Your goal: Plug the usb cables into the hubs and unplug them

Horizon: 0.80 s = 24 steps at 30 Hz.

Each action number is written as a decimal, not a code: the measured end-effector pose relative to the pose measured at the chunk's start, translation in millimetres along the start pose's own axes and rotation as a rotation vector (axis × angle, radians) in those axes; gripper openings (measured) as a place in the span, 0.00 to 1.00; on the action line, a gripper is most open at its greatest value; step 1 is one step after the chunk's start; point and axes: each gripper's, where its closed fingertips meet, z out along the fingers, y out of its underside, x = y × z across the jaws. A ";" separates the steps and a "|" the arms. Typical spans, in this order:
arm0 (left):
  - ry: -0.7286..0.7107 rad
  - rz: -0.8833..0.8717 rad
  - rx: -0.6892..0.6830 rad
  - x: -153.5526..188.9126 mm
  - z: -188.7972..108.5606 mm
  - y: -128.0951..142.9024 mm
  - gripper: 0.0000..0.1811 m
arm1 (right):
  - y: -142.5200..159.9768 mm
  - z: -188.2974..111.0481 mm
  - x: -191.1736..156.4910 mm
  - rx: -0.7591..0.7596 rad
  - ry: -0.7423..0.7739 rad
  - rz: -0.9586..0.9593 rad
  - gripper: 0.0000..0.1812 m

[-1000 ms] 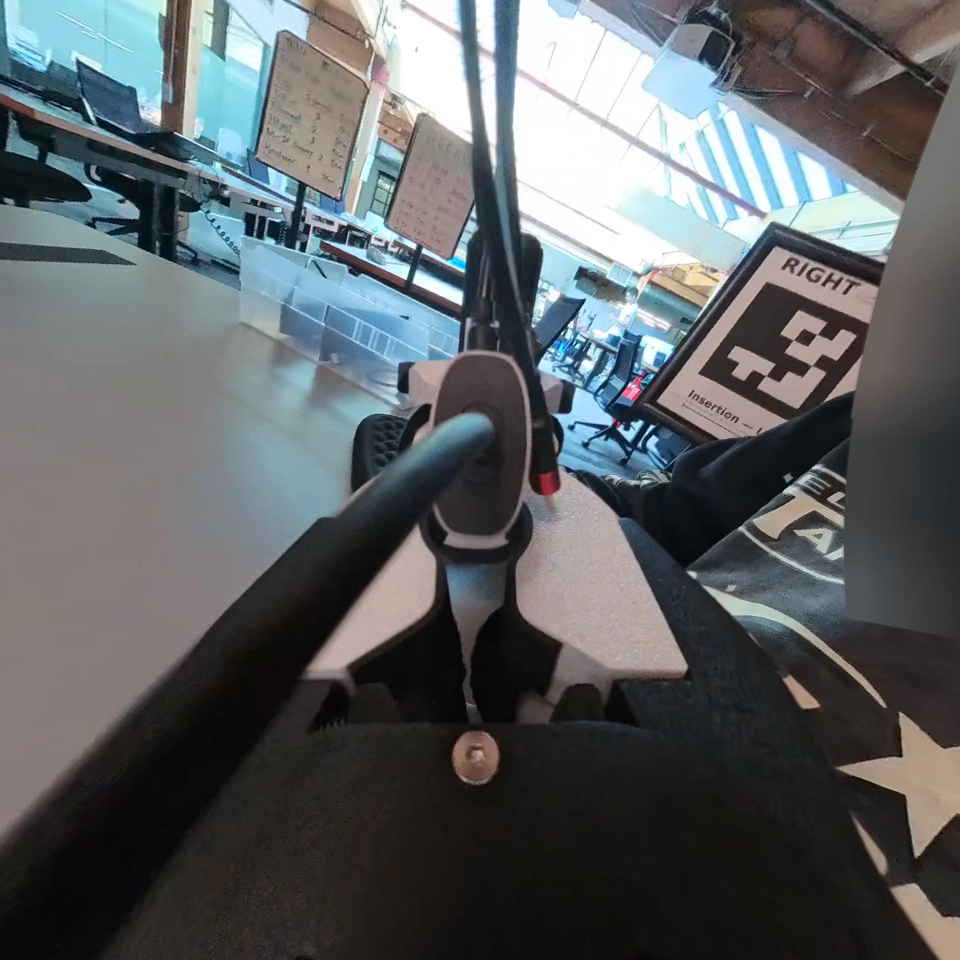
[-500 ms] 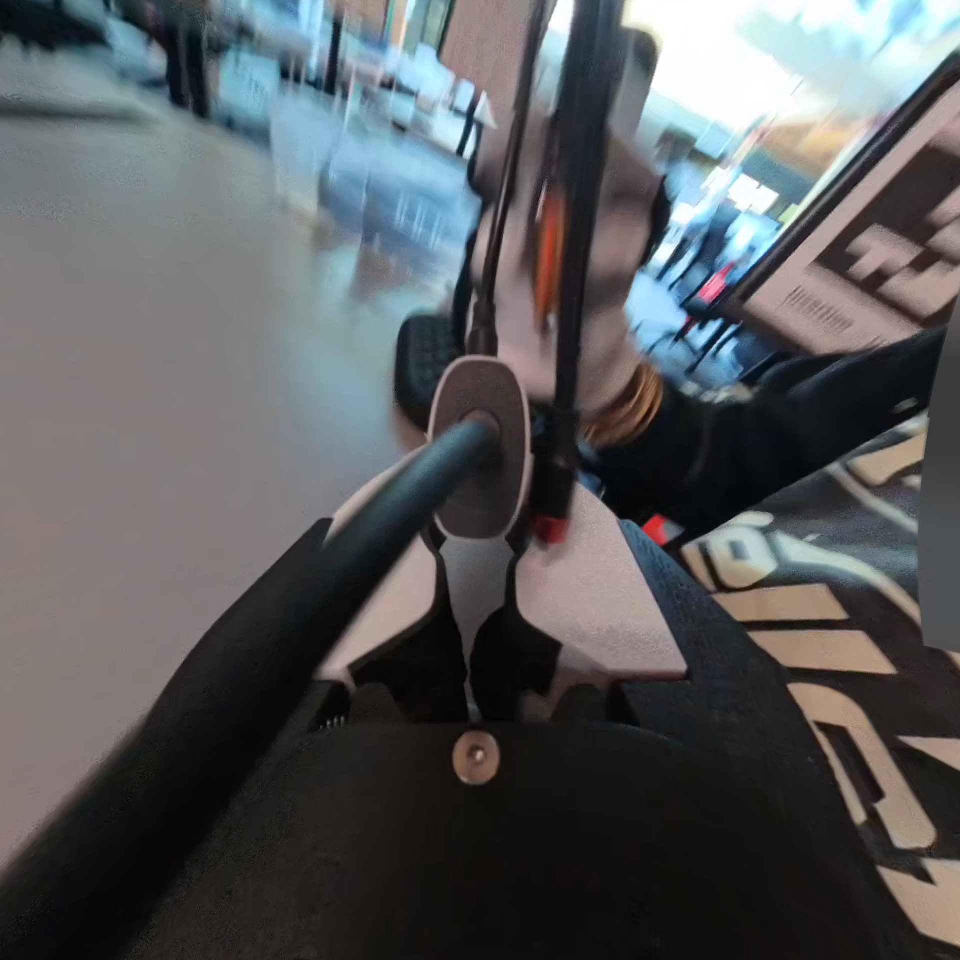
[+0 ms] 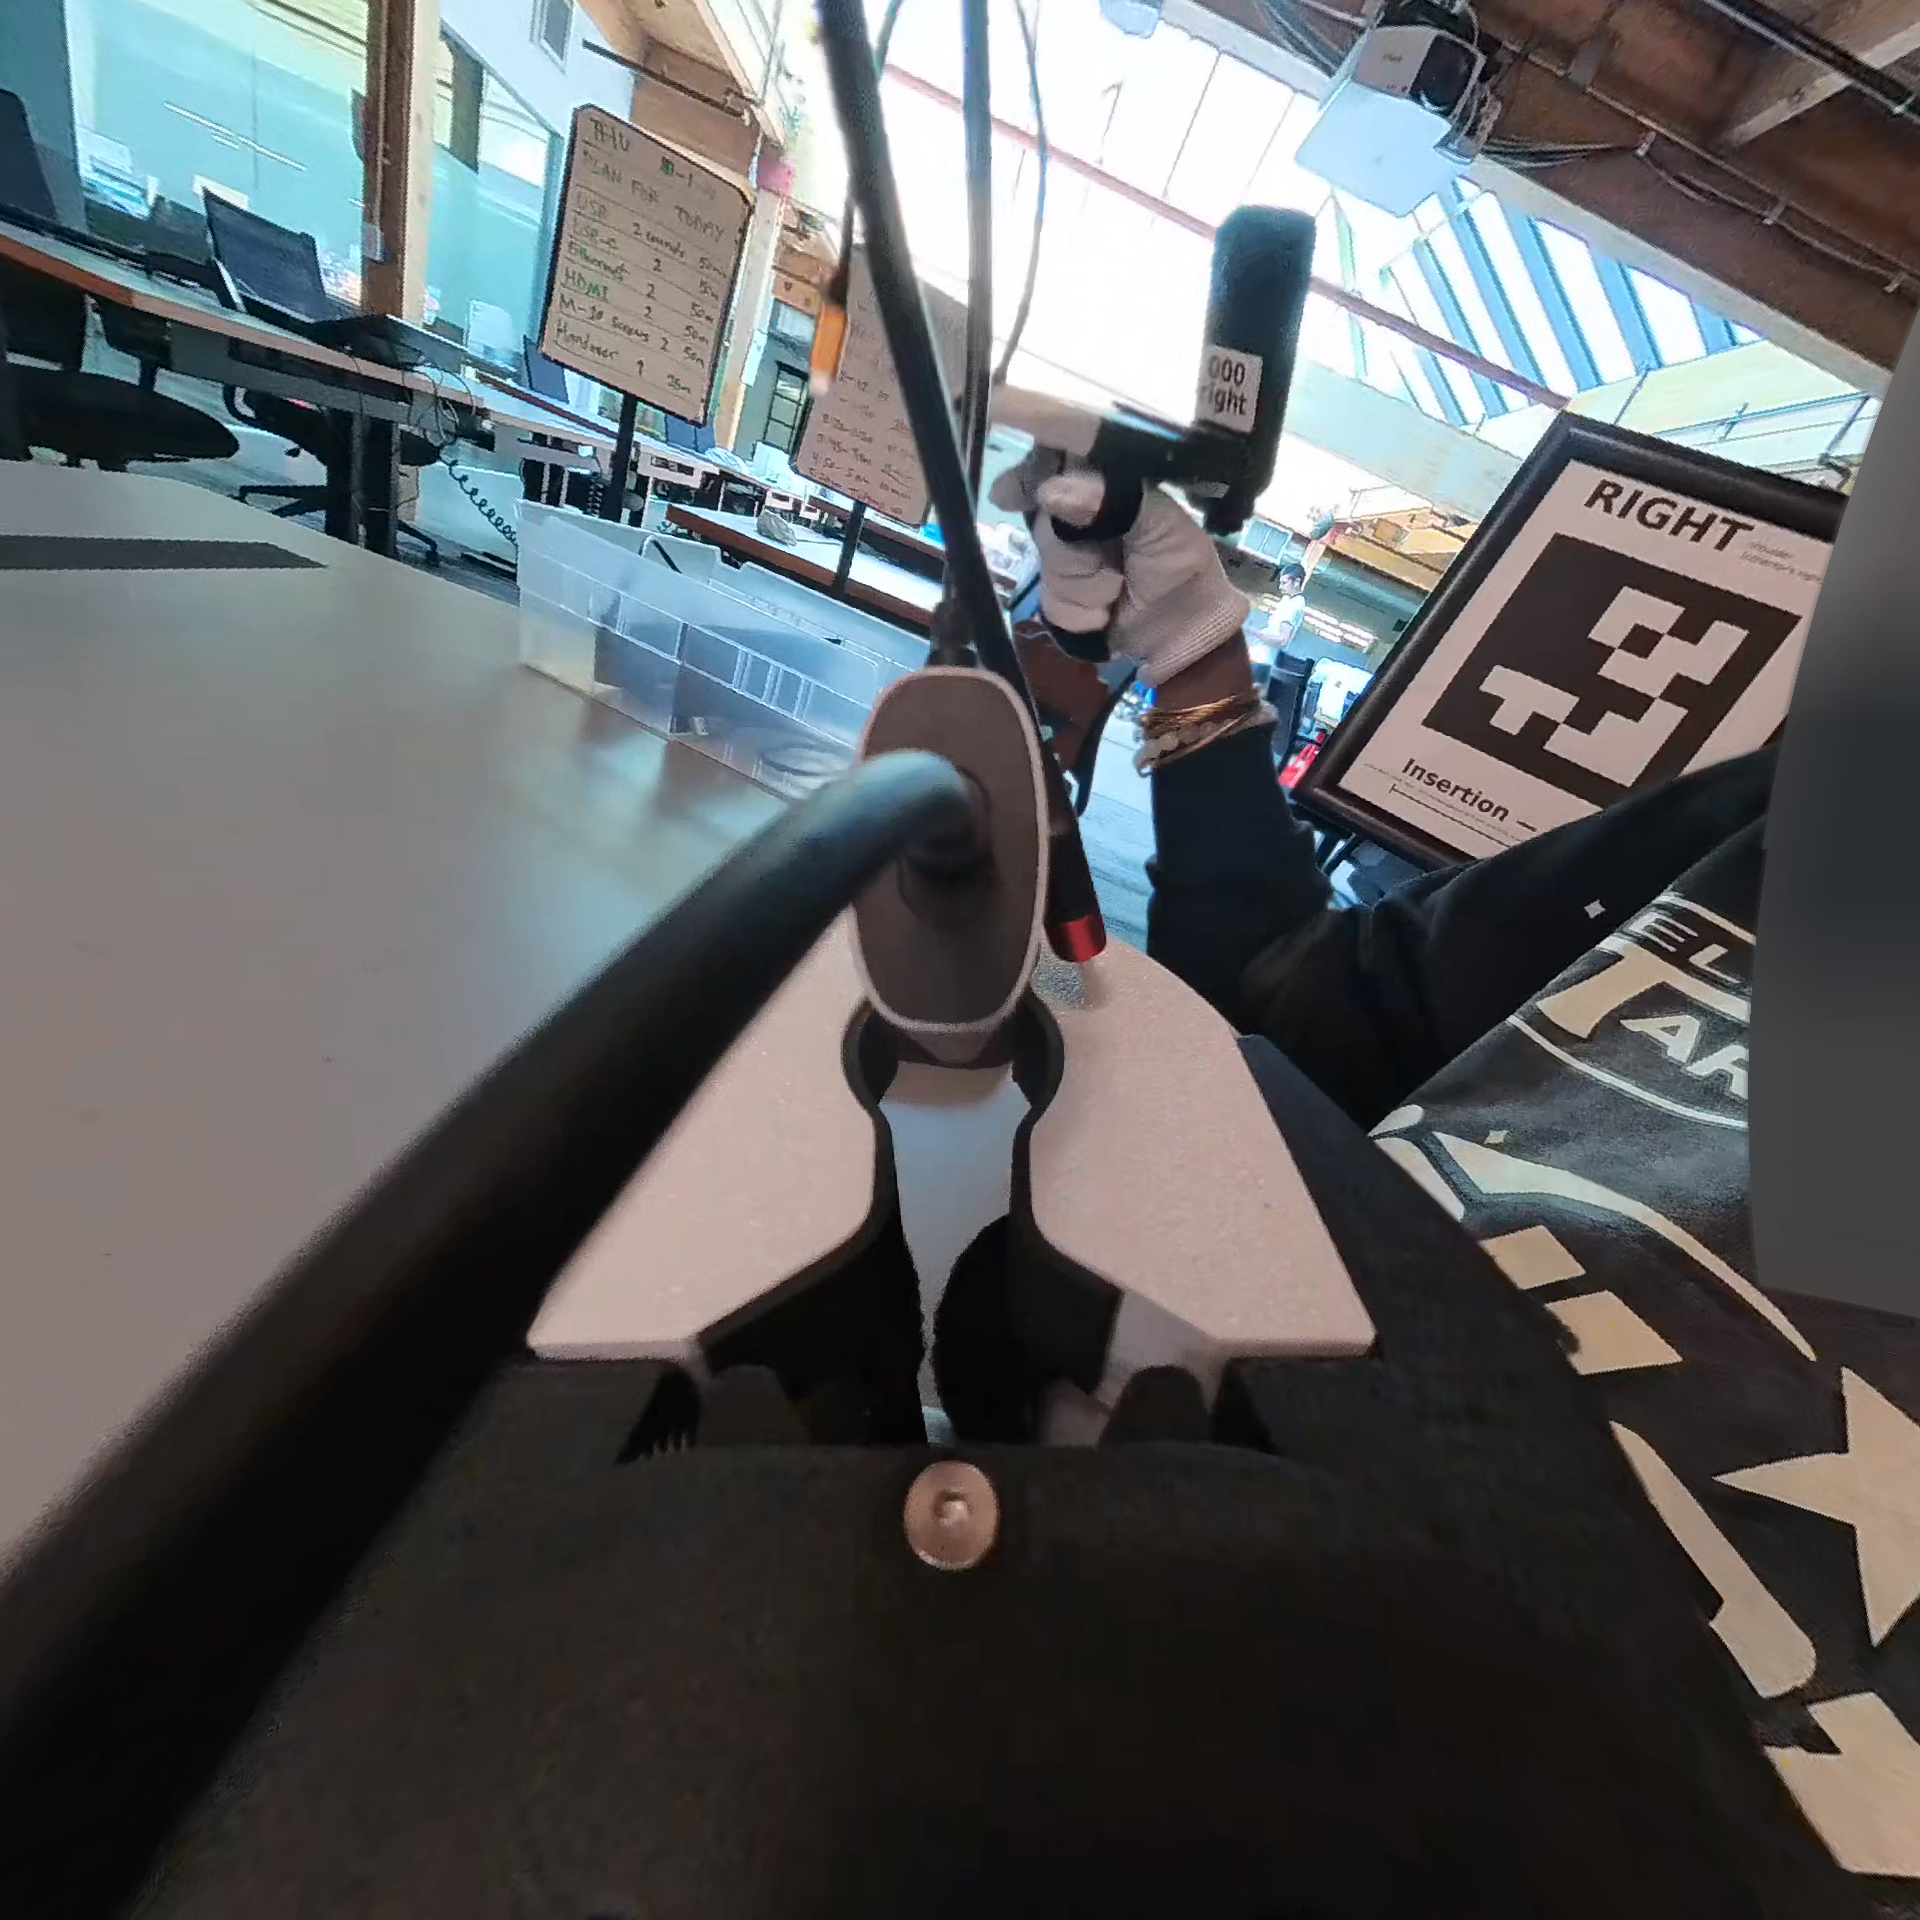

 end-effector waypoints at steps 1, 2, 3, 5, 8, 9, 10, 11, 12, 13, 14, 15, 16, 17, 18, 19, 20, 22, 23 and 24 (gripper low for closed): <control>0.002 0.001 0.001 0.4 0.0 -0.1 0.09 | 11.9 -11.5 7.8 -0.072 0.024 0.019 0.04; 0.002 0.004 -0.002 0.6 0.2 0.3 0.09 | 22.2 -22.4 14.2 -0.129 0.042 0.035 0.04; 0.000 0.008 -0.006 0.7 0.7 0.8 0.09 | 28.5 -33.1 22.8 -0.161 0.082 0.040 0.04; -0.004 0.013 -0.016 0.6 1.6 2.2 0.10 | 27.9 -53.8 46.8 -0.144 0.219 0.052 0.04; 0.000 0.007 -0.017 0.7 1.9 2.5 0.10 | 26.3 -78.0 65.6 -0.104 0.317 0.065 0.04; 0.000 0.006 -0.015 0.6 1.6 2.2 0.09 | 26.1 -86.0 71.6 -0.091 0.349 0.069 0.04; 0.001 0.007 -0.014 0.8 1.5 2.2 0.09 | 26.8 -94.3 78.1 -0.084 0.388 0.067 0.04; 0.003 0.008 -0.015 1.2 1.6 2.3 0.09 | 29.6 -102.5 84.6 -0.089 0.427 0.062 0.04; 0.002 0.010 -0.016 1.3 1.7 2.6 0.10 | 34.8 -110.6 91.3 -0.108 0.466 0.060 0.04; 0.002 0.012 -0.017 1.3 1.9 2.7 0.10 | 42.2 -118.4 98.5 -0.139 0.507 0.063 0.04; 0.001 0.012 -0.017 1.3 1.9 2.7 0.10 | 51.2 -125.7 105.8 -0.180 0.546 0.056 0.04; 0.002 0.012 -0.015 1.3 1.9 2.5 0.10 | 61.0 -131.1 111.7 -0.229 0.573 0.037 0.04; 0.003 0.011 -0.012 1.3 1.6 2.1 0.09 | 70.9 -134.8 116.3 -0.277 0.587 0.021 0.04; 0.003 0.010 -0.009 1.3 1.5 1.8 0.09 | 80.1 -137.1 120.5 -0.318 0.594 0.014 0.04; 0.003 0.009 -0.007 1.2 1.3 1.6 0.09 | 87.8 -138.7 125.3 -0.350 0.607 0.015 0.04; 0.003 0.009 -0.006 1.1 1.3 1.4 0.09 | 94.3 -139.5 130.7 -0.378 0.624 0.006 0.04; 0.003 0.009 -0.006 1.2 1.3 1.5 0.09 | 101.7 -139.4 135.4 -0.421 0.637 -0.021 0.04; 0.004 0.009 -0.007 1.2 1.5 1.7 0.09 | 121.6 -137.2 142.7 -0.557 0.645 -0.112 0.04; 0.006 0.010 -0.008 1.5 1.5 1.8 0.09 | 132.7 -134.6 145.2 -0.625 0.637 -0.142 0.04; 0.007 0.011 -0.010 1.6 1.7 2.0 0.09 | 144.3 -130.3 146.5 -0.687 0.616 -0.149 0.04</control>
